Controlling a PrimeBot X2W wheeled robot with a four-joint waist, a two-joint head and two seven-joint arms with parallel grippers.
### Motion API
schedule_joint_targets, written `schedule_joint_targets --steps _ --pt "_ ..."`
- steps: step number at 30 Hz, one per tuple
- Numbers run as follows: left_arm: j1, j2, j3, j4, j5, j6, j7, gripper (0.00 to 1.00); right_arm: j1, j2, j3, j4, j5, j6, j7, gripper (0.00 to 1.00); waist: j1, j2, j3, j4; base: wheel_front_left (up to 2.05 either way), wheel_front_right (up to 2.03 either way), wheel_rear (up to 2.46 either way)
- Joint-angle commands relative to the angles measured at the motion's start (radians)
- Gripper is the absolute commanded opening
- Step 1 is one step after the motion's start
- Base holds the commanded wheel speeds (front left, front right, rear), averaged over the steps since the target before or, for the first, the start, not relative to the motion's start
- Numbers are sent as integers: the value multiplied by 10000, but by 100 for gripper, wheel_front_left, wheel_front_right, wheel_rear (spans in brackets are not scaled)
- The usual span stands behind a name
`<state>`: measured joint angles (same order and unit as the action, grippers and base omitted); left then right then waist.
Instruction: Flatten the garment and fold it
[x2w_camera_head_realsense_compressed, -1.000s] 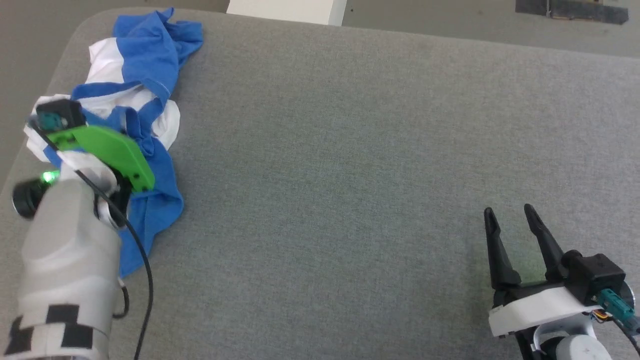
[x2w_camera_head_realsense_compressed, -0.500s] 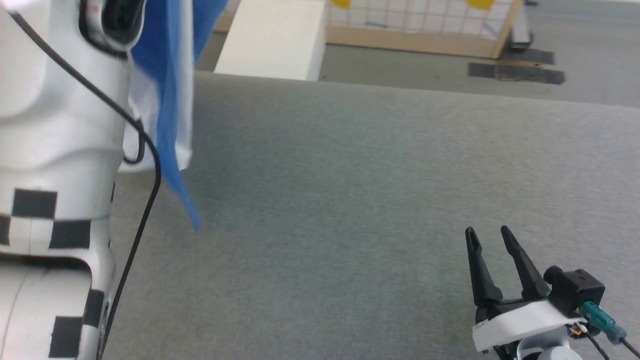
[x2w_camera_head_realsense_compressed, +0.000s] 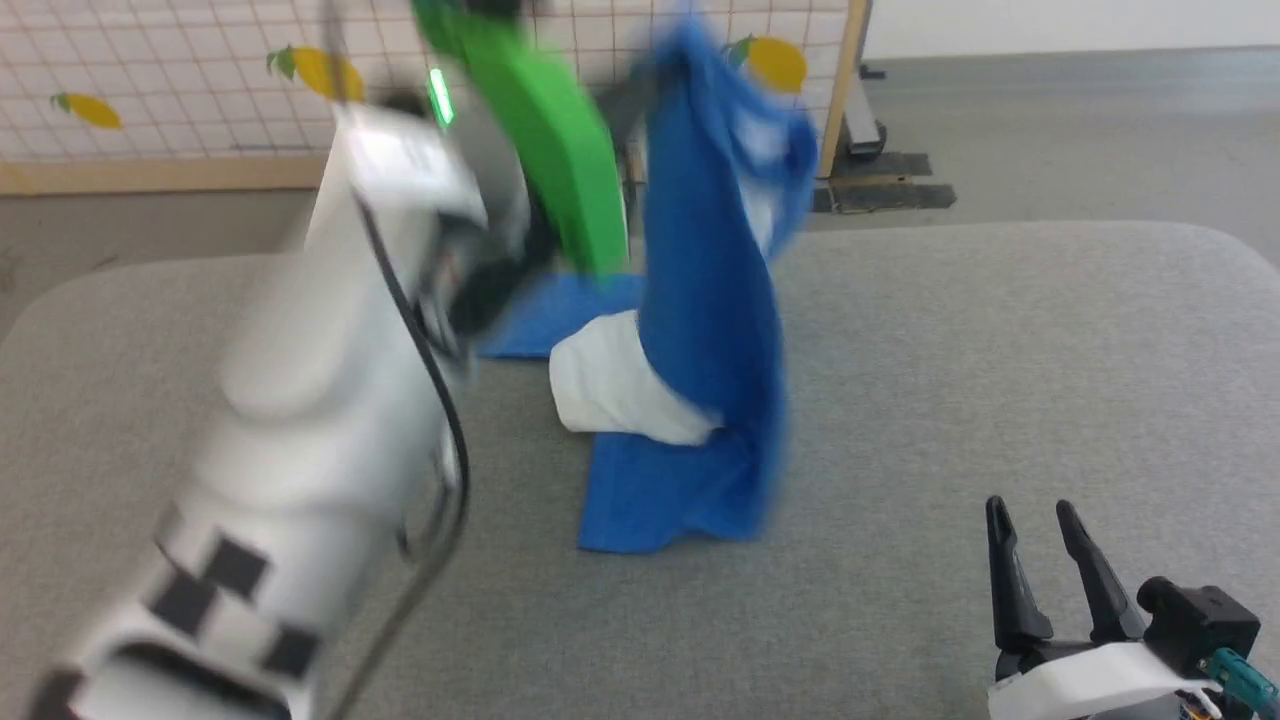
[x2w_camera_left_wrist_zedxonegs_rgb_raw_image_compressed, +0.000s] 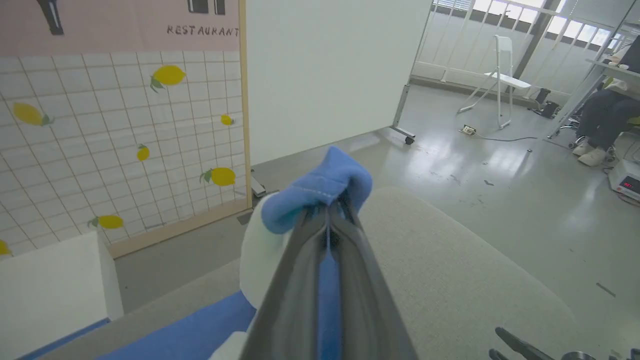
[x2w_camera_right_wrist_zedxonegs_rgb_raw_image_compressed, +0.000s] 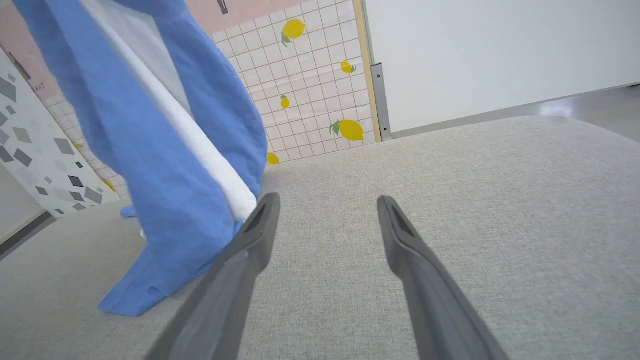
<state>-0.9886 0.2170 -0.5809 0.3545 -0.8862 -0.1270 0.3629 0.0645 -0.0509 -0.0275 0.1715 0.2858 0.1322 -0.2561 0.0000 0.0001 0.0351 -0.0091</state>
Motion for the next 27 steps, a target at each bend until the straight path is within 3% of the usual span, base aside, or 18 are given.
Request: schedule_joint_targets --steps 1,8,12,13,14,15,21,24,27 --pt "1101 -9 -374 50 -283 -35 270 0 105 7 -14 -51 54 -15 -55 100 0 -1 -248 -244 0 0 0" --pt "5148 305 -2332 662 -304 626 1608 0 287 7 -24 -165 144 -15 -56 100 0 -1 -327 -269 0 0 0" --pt "6288 401 -2575 787 -663 985 2038 0 386 7 -27 -176 177 -15 -56 100 0 -1 -384 -84 0 0 0" --pt "6404 385 -2335 660 -860 1101 1869 15 407 7 -27 -178 175 -15 -56 100 0 -1 -415 -24 0 0 0" --pt "6446 386 -2106 516 -1016 1182 1705 47 421 7 -24 -172 172 -15 -56 100 0 -1 -446 23 0 0 0" --pt "6443 400 -1759 286 -1192 1293 1425 100 435 7 -31 -163 170 -15 -56 100 0 -1 -498 92 0 0 0" --pt "6407 726 709 -1360 -2045 1819 -736 100 494 7 -5 -113 239 -15 -56 100 0 -1 -809 260 0 0 0" --pt "6729 1107 1750 -1820 -1569 2213 -2511 100 528 7 20 -56 322 -15 -56 100 0 -1 -952 239 0 0 0" --pt "7309 1511 2188 -1904 -562 2544 -4248 100 559 7 6 8 384 -15 -56 100 0 -1 -1081 180 0 0 0"
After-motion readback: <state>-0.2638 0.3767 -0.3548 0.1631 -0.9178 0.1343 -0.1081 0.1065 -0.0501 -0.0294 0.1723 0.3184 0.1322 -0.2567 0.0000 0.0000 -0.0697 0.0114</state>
